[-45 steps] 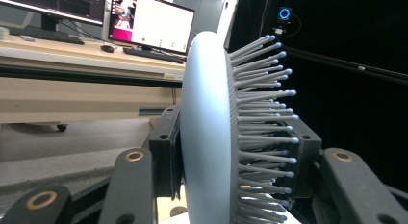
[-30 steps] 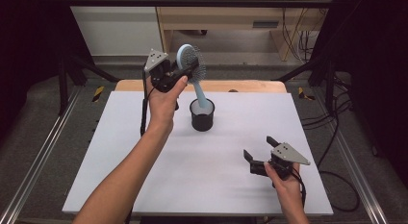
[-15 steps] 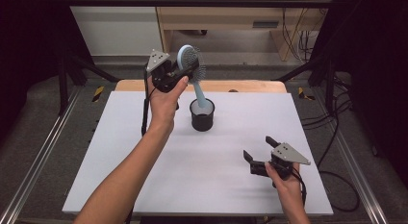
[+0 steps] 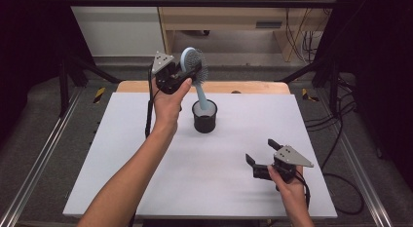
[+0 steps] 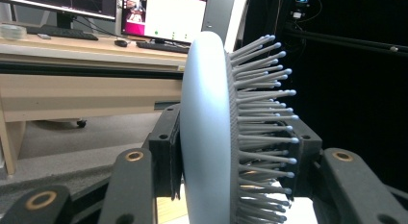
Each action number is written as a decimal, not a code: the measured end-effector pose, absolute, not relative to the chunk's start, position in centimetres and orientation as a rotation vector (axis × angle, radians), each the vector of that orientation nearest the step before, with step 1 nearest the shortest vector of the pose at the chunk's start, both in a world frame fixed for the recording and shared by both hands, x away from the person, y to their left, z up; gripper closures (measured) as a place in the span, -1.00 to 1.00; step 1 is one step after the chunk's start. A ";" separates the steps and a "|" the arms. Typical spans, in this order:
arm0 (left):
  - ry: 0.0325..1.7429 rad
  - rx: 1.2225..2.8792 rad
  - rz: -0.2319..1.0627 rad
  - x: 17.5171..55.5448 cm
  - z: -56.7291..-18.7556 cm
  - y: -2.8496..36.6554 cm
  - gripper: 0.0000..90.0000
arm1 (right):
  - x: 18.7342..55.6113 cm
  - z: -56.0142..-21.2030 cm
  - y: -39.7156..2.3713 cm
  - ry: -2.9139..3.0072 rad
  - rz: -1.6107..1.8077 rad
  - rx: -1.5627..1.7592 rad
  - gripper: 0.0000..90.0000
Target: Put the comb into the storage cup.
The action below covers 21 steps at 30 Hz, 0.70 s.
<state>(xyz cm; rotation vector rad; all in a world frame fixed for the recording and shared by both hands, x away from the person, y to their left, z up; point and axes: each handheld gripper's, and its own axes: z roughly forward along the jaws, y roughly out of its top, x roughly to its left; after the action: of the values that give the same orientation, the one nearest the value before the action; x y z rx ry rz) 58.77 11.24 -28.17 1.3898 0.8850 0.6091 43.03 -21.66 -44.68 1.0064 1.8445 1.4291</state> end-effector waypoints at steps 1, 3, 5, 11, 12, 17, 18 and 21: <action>0.886 1.392 0.607 59.0 -28.4 11.1 0.13 | 43.0 -44.7 -21.7 1.845 1.430 1.006 -0.90; 0.887 1.397 0.608 59.1 -28.6 11.1 0.13 | 43.0 -44.7 -21.7 1.843 1.430 1.008 -0.90; 0.889 1.402 0.610 59.2 -28.8 10.9 0.13 | 43.0 -44.7 -21.7 1.843 1.431 1.009 -0.90; 0.890 1.410 0.607 59.7 -29.6 10.7 0.13 | 43.1 -44.8 -21.7 1.848 1.427 1.004 -0.90; 0.891 1.412 0.607 59.7 -29.7 10.7 0.13 | 43.1 -44.8 -21.6 1.850 1.425 1.004 -0.90; 0.901 1.416 0.603 60.3 -30.4 10.6 0.13 | 43.1 -44.9 -21.4 1.861 1.423 0.999 -0.90; 0.903 1.417 0.604 60.4 -30.6 10.6 0.13 | 43.1 -44.9 -21.4 1.863 1.421 0.999 -0.90; 0.908 1.417 0.600 60.6 -30.9 10.6 0.13 | 43.0 -44.9 -21.3 1.864 1.421 0.997 -0.90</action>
<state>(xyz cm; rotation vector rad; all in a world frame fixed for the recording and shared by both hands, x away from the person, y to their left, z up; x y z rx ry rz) 60.55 10.64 -30.93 1.4167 0.9085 0.6002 43.05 -21.31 -44.91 0.9973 1.8642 1.4210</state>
